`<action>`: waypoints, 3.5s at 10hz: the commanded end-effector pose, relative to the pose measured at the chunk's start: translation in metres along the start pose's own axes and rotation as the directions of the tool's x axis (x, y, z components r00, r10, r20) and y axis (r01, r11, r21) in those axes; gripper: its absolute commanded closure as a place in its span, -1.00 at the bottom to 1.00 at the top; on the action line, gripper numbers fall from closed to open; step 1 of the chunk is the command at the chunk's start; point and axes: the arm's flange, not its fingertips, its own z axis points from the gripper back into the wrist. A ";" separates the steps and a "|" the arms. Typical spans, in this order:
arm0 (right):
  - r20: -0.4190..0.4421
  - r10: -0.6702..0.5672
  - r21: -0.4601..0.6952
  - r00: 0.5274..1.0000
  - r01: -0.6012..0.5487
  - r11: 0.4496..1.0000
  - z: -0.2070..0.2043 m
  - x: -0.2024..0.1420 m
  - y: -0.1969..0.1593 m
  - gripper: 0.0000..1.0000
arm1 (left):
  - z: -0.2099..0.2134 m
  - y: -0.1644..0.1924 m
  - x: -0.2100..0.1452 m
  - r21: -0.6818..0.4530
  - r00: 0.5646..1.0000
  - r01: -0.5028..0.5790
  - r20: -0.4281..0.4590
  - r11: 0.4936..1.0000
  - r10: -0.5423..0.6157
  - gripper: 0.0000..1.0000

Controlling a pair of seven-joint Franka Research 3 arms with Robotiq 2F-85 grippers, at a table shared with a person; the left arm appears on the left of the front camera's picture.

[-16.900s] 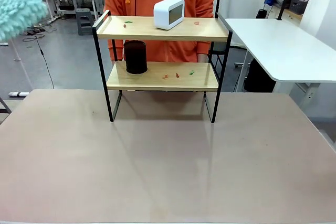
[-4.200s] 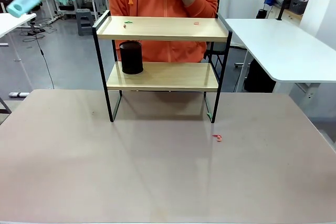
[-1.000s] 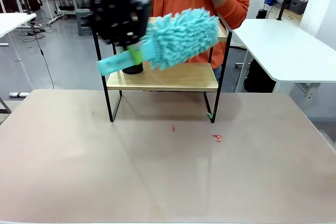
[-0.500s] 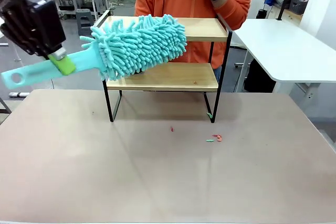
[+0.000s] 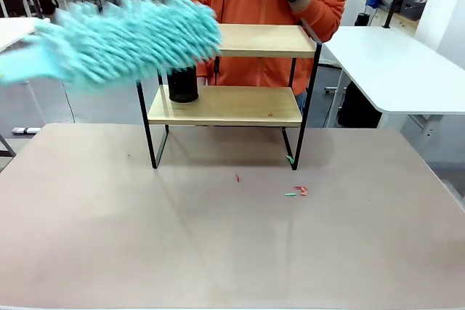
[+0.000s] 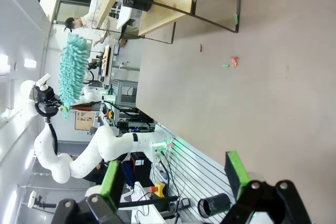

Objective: Clean the shelf.
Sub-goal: Clean the remaining tier of the Shelf with the Duster once objects are removed, then hand the Duster back to the human.

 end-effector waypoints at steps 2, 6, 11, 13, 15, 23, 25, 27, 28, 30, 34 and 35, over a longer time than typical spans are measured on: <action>0.013 0.028 0.018 1.000 -0.028 0.999 -0.001 0.002 0.002 -1.00 | 0.047 0.084 -0.079 -0.292 0.927 -0.132 0.301 0.947 0.222 0.75; 0.013 0.028 0.018 1.000 -0.028 0.999 -0.001 0.002 0.002 -1.00 | 0.035 0.191 -0.155 -0.483 0.624 -0.328 0.534 0.812 0.570 0.75; 0.013 0.028 0.018 1.000 -0.028 0.999 -0.001 0.002 0.002 -1.00 | 0.047 0.180 -0.166 -0.447 0.694 -0.339 0.475 0.828 0.541 0.75; 0.013 0.028 0.018 1.000 -0.028 0.999 -0.001 0.002 0.002 -1.00 | 0.047 0.180 -0.166 -0.447 0.694 -0.339 0.475 0.828 0.541 0.75; 0.013 0.028 0.018 1.000 -0.028 0.999 -0.001 0.002 0.002 -1.00 | 0.047 0.180 -0.166 -0.447 0.694 -0.339 0.475 0.828 0.541 0.75; -0.040 0.072 0.032 0.997 -0.071 0.997 -0.006 0.019 0.033 -1.00 | 0.059 0.138 -0.142 -0.508 0.865 -0.078 0.394 0.858 0.312 0.75; -0.161 0.299 0.099 0.941 -0.285 0.953 -0.048 0.050 0.128 -1.00 | 0.069 0.079 -0.112 -0.546 0.959 0.153 0.283 0.824 0.010 0.75; -0.280 0.470 0.231 0.837 -0.417 0.879 -0.114 0.043 0.205 -1.00 | 0.046 0.022 -0.093 -0.635 0.934 0.233 -0.066 0.737 -0.352 0.75; -0.355 0.519 0.267 0.778 -0.447 0.854 -0.141 0.022 0.219 -1.00 | 0.021 0.009 -0.081 -0.617 0.882 0.191 -0.233 0.764 -0.409 0.75; -0.427 0.572 0.305 0.700 -0.484 0.820 -0.145 -0.021 0.207 -1.00 | -0.021 -0.001 -0.055 -0.596 0.810 0.136 -0.393 0.791 -0.435 0.75; -0.310 0.493 0.357 0.813 -0.381 0.853 -0.138 -0.003 0.225 -1.00 | -0.050 -0.020 -0.044 -0.594 0.863 0.125 -0.331 0.795 -0.382 0.75; -0.297 0.462 0.370 0.836 -0.345 0.863 -0.153 0.003 0.238 -1.00 | -0.060 -0.016 -0.026 -0.594 0.846 0.100 -0.371 0.798 -0.383 0.75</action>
